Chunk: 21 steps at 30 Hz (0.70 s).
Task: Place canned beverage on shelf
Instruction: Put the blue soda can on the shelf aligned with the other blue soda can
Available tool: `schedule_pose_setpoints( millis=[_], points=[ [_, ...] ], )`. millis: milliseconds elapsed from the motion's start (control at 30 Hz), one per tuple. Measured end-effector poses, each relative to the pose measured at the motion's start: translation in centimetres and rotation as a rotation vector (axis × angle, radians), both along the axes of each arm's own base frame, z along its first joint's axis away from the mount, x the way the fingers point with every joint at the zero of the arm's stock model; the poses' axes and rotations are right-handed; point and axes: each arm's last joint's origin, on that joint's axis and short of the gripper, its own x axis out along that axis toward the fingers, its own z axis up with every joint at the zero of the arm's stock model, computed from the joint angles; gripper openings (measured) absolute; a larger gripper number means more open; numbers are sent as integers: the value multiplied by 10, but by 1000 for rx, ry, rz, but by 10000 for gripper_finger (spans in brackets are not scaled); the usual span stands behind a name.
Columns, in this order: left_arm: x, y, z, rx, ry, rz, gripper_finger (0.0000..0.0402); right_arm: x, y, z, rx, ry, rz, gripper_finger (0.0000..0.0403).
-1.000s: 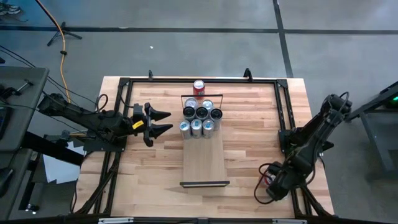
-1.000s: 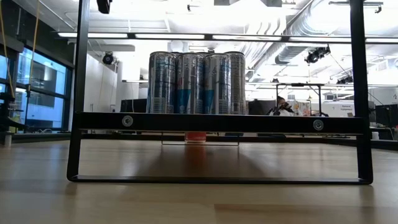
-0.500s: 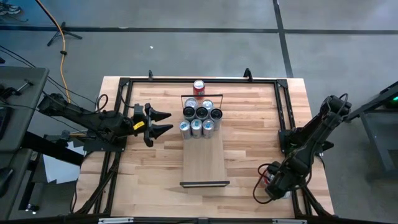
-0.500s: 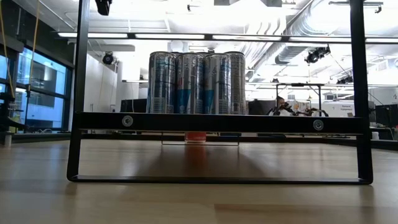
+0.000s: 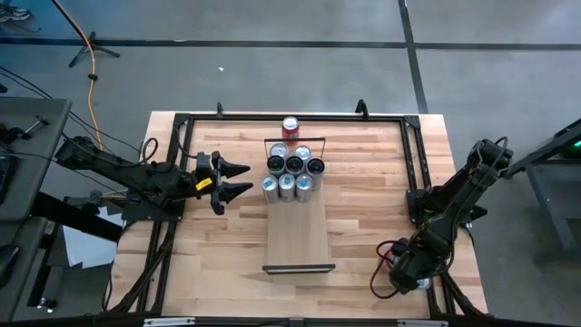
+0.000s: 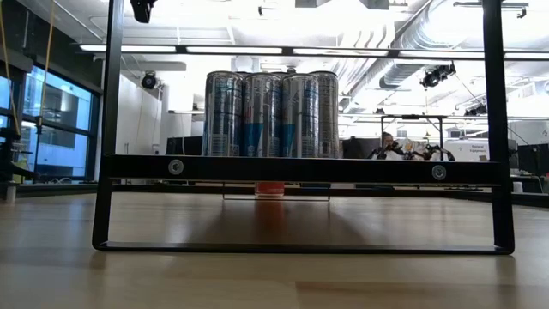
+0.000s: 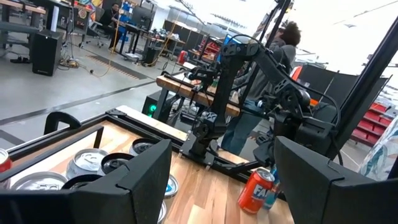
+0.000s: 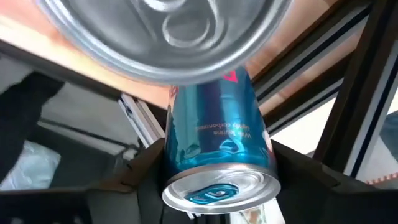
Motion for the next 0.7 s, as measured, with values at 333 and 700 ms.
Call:
schedule_pose_setpoints(
  millis=[333, 700],
  points=[
    [-4, 1, 7, 22, -50, 4, 243, 9, 15, 35, 238, -103, 144, 221],
    [-17, 8, 22, 147, -114, 113, 243, 51, 4, 152, 318, -796, 235, 221]
  ],
)
